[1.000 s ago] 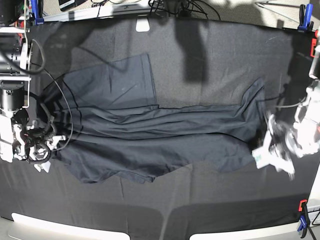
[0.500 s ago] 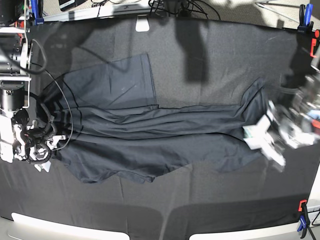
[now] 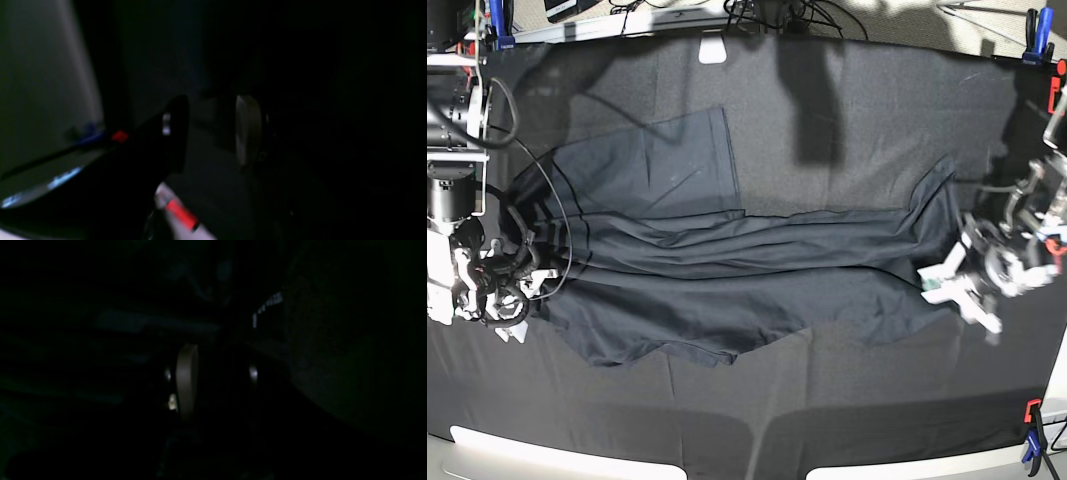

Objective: Layout the t-shirt on the table in an organized manner, then fold the t-shirt properly
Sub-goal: 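Lower the left gripper onto the shirt end and grasp the fabric, then pull the grasped shirt end with the left gripper away from the right gripper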

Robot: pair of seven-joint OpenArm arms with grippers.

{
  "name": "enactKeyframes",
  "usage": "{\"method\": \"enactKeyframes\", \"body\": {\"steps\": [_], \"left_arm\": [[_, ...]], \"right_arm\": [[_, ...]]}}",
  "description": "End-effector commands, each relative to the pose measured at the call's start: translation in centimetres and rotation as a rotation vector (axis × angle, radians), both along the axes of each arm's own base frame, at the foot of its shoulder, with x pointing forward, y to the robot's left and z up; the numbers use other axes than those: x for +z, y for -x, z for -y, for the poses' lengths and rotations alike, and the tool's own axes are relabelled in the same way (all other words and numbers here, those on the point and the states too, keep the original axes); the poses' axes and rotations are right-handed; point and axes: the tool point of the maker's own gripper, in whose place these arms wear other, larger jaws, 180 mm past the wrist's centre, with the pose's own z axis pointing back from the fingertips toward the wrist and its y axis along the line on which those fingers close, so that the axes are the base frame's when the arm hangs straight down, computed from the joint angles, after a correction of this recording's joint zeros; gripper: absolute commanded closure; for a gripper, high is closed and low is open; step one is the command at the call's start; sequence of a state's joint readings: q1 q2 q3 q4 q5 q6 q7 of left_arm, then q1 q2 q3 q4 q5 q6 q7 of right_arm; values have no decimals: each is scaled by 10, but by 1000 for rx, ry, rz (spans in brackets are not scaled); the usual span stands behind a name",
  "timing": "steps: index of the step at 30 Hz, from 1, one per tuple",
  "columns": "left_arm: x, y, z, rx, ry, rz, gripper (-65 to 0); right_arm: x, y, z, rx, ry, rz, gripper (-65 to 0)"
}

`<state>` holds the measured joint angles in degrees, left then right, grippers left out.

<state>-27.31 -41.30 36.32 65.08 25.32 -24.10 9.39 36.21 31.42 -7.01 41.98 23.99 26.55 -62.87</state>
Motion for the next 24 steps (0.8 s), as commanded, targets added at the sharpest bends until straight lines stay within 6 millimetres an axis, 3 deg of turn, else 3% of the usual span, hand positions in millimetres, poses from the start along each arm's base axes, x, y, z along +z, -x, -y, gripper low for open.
{"method": "enactKeyframes", "body": {"steps": [1,8,13,16,19,21,24], "left_arm": [[23,-15,-3,9,12,73,-215],[21,-16,18,-21,70,79,-215],[8,-19,38,-28,121,57,-215],[-7,-19,32,8,122,22,-157],[-17,-16,21,35,115,-3,0],[-14,-17,15,54,117,1,0],[13,-38,2,159,192,89,0]], "right_arm": [[20,-16,8,-8,10,59,-187],[20,-16,7,-8,8,60,-187],[20,-15,7,-8,8,54,-187],[20,-14,8,-8,9,48,-187],[20,-14,8,-8,9,48,-187],[20,-15,7,-8,8,50,-187],[20,-15,7,-8,8,52,-187]]}}
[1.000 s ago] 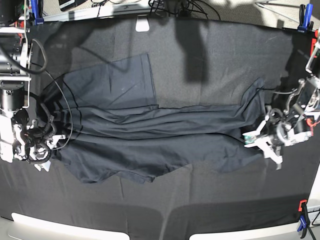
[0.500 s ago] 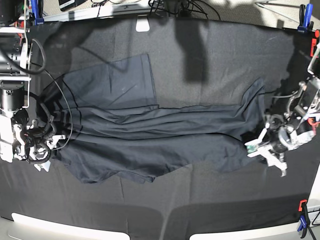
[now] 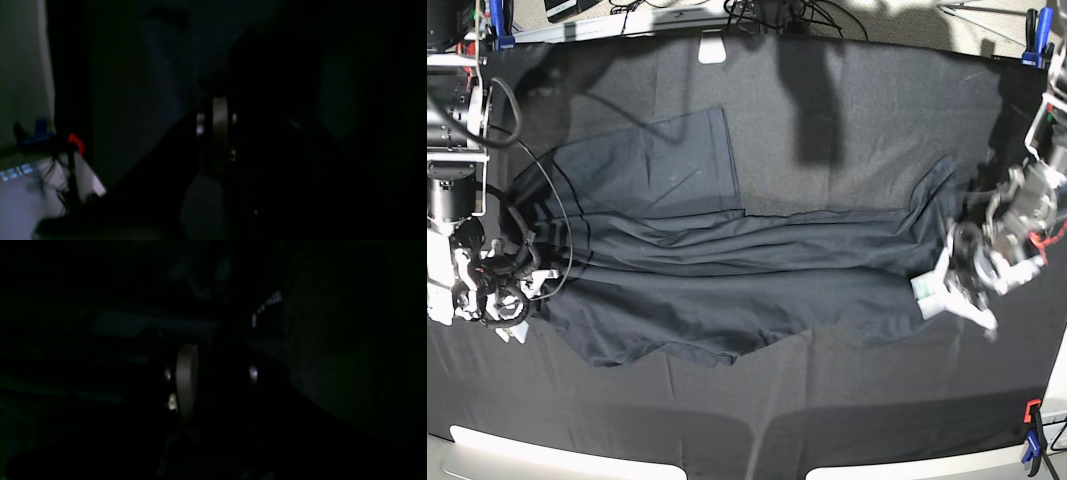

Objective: Layout the t-shirt on the table in an organized manner, then fold the t-shirt properly
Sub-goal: 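Pull the grasped shirt end with the left gripper away from the right gripper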

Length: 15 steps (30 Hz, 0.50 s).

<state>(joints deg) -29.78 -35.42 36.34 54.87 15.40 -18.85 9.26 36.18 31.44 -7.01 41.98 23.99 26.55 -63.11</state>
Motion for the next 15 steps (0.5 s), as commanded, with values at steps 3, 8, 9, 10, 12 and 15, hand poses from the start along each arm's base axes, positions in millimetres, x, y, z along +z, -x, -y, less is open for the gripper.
{"method": "enactKeyframes", "body": {"steps": [3,8,9,10,12,15], "left_arm": [[81,-54,-31,183,47,255,0],[122,-77,-37,252,110,324,0],[127,-79,-36,250,112,332,0],[132,-81,-34,240,119,346,0],[136,-84,-32,224,130,362,0],[130,-85,-34,221,141,358,0]], "right_arm": [[20,-16,7,-8,7,57,-187],[20,-16,7,-8,7,56,-187],[20,-16,7,-8,7,56,-187],[20,-16,7,-8,7,56,-187],[20,-16,7,-7,7,55,-187],[19,-15,6,-6,5,52,-187]]}}
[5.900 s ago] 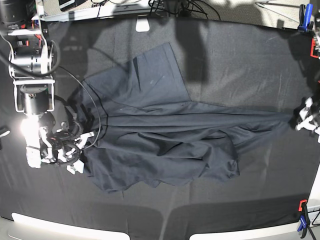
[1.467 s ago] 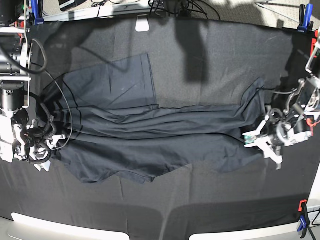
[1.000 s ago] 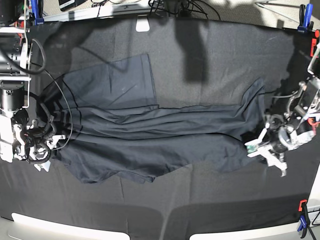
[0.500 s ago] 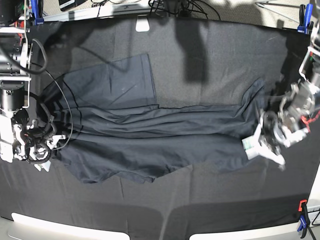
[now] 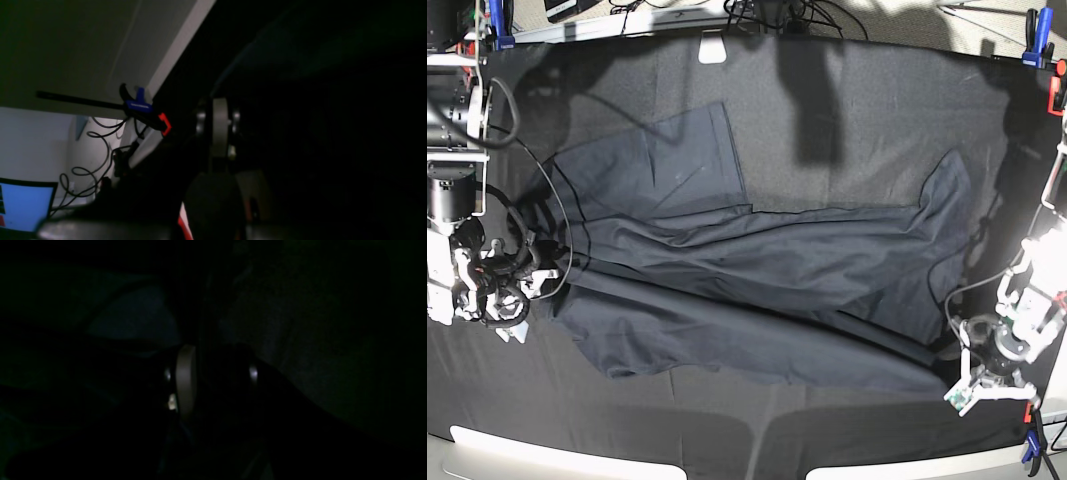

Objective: Layout the t-shirt on the table in an organized manner, then fold the t-shirt properly
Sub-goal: 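Pull the grasped shirt end with the left gripper away from the right gripper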

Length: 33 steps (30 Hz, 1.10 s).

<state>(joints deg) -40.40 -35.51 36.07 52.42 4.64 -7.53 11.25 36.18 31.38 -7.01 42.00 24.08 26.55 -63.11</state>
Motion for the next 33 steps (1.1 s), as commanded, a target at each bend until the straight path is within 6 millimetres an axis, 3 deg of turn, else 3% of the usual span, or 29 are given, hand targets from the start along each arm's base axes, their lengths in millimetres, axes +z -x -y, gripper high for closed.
{"method": "enactKeyframes", "body": {"steps": [1,6,10,14,21,33], "left_arm": [[21,-10,-7,13,1,60,0],[-6,-21,0,20,27,21,0],[-11,-39,12,13,22,8,0],[0,-55,12,60,38,19,0],[31,-65,-26,282,79,128,0],[50,-75,-15,251,124,183,0]], "right_arm": [[19,-15,5,-5,6,51,-187],[19,-16,4,-4,4,51,-187],[19,-15,4,-3,4,48,-187],[19,-15,4,-4,5,47,-187],[19,-15,4,-3,4,47,-187],[19,-15,4,-3,4,48,-187]]}}
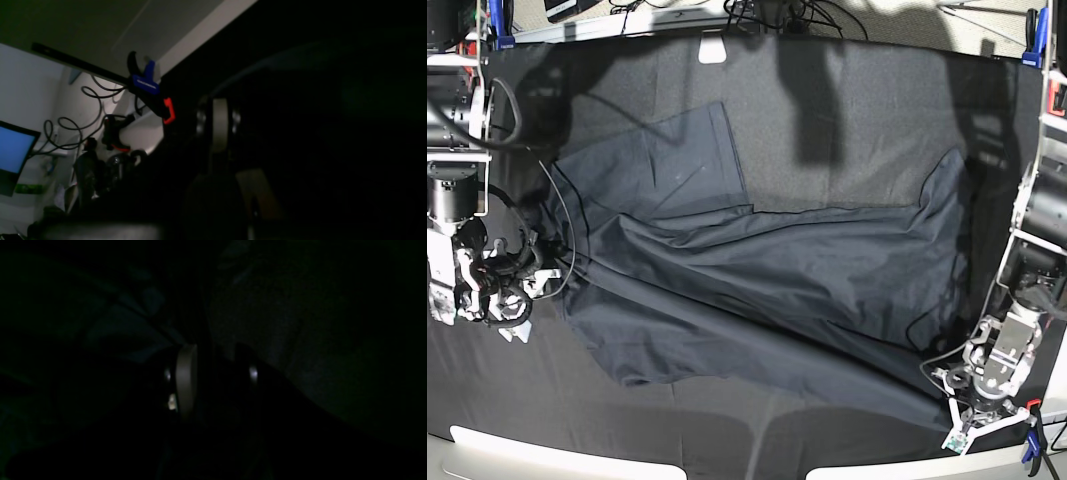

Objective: Layout the t-shirt on the table in an organized manner, then fold the t-shirt properly
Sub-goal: 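Pull the grasped shirt end with the left gripper away from the right gripper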

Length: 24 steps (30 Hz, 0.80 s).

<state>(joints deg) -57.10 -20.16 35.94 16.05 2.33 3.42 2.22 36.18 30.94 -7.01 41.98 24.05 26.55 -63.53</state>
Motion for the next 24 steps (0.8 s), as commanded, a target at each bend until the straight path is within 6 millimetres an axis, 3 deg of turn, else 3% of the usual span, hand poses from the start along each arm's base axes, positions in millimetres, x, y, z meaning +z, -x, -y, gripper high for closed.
{"method": "enactKeyframes", "body": {"steps": [1,7,13,16,17,24], "left_arm": [[46,-17,-4,8,-7,113,0],[87,-31,-8,54,64,170,0],[93,-33,-11,65,64,169,0],[93,-33,-10,59,51,166,-187],[94,-33,-10,55,35,164,-212],[94,-33,-13,59,5,153,-217]], "right_arm": [[20,-16,8,-8,9,56,-187],[20,-16,8,-8,9,55,-187],[20,-16,8,-8,9,55,-187],[20,-16,8,-8,9,55,-187],[20,-16,8,-8,9,55,-187],[20,-16,8,-8,9,56,-187]]}}
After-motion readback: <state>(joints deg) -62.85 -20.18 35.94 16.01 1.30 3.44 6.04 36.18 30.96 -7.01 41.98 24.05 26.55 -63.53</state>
